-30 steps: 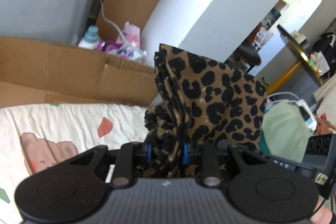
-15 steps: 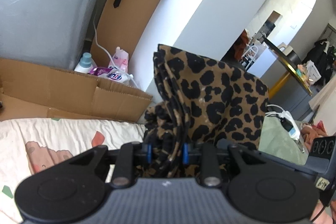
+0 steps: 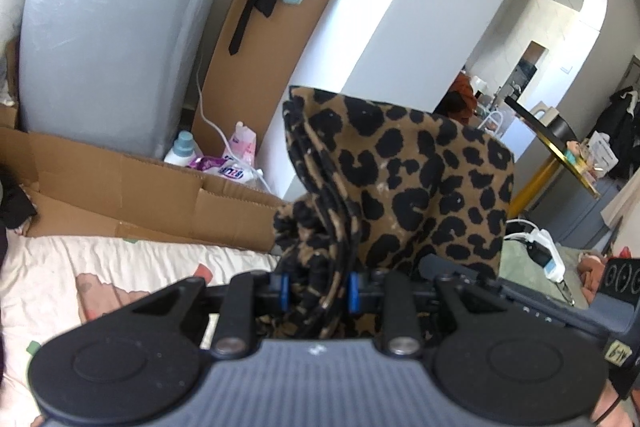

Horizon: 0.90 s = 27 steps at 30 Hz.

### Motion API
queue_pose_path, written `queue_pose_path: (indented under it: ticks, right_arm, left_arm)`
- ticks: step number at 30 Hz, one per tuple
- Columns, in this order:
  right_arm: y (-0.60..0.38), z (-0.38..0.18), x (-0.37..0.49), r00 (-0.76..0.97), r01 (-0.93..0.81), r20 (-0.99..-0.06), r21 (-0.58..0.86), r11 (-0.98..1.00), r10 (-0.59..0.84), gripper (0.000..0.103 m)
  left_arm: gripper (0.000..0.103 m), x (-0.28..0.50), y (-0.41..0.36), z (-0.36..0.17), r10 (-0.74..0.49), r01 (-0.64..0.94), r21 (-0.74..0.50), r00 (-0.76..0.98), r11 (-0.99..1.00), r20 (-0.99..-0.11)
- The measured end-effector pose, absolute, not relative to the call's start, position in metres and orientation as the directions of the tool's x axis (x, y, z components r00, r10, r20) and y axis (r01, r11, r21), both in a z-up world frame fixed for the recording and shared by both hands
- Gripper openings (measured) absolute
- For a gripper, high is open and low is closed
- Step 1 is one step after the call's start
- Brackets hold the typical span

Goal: Fold clothes
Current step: 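Carry the held trousers bundle with both grippers toward the black clothes pile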

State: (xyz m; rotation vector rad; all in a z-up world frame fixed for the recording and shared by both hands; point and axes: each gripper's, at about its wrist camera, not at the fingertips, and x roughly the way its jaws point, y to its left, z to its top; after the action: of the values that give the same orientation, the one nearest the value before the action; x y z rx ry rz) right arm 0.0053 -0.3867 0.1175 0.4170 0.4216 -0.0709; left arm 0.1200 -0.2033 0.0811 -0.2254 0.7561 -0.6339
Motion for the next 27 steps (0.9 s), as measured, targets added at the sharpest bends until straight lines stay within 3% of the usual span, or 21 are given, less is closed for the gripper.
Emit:
queue_pose_path:
  ticks: [8,27]
  right_arm:
    - [-0.390,0.122,-0.006,0.916,0.153,-0.402,0.318,0.936,-0.013,0.006]
    - [-0.442,0.073,-0.019,0.854,0.342,-0.491,0.283,0.896,-0.171,0.006]
  left_arm:
    - [0.028,0.117,-0.213,0.070,-0.633,0.475,-0.420,0.544,0.773,-0.551]
    - [0.028,0.133,-0.287,0.001,-0.720,0.565,-0.462,0.419,0.684,-0.553]
